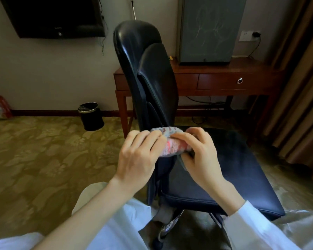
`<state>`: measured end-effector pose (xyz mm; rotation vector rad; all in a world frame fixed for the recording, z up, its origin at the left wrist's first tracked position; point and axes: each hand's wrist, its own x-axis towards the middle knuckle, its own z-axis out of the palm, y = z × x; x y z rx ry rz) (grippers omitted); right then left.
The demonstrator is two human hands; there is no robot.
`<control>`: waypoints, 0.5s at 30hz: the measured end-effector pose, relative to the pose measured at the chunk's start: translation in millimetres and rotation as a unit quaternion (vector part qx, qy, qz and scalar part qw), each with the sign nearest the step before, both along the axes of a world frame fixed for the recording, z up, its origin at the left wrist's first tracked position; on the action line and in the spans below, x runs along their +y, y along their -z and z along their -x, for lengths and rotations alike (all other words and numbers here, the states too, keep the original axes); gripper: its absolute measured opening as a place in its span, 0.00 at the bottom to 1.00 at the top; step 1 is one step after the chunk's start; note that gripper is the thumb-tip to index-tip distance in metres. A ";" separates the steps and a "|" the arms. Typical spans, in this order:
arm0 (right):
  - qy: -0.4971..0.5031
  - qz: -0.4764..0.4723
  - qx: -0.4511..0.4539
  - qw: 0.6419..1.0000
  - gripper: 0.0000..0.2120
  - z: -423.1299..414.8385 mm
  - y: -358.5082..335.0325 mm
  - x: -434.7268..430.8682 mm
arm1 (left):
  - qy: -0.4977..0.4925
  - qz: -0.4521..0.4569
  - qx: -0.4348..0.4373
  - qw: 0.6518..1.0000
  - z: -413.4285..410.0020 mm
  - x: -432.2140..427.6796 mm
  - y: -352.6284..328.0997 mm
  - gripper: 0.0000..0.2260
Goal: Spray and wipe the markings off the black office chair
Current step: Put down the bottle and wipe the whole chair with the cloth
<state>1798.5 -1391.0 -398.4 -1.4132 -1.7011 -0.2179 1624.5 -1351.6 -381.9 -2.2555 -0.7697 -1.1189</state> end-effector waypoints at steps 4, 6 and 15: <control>-0.032 -0.060 -0.013 0.998 0.23 20.9 -61.7 4.7 | -0.040 -0.045 -0.039 0.997 24.1 -3.5 -61.2 0.13; -0.038 -0.078 -0.026 0.996 0.23 36.2 -86.5 9.5 | -0.063 -0.053 -0.060 0.995 38.2 -0.4 -84.3 0.15; -0.020 -0.061 -0.075 0.995 0.25 54.8 -99.7 21.1 | 0.042 0.115 -0.175 0.977 51.6 29.7 -88.1 0.14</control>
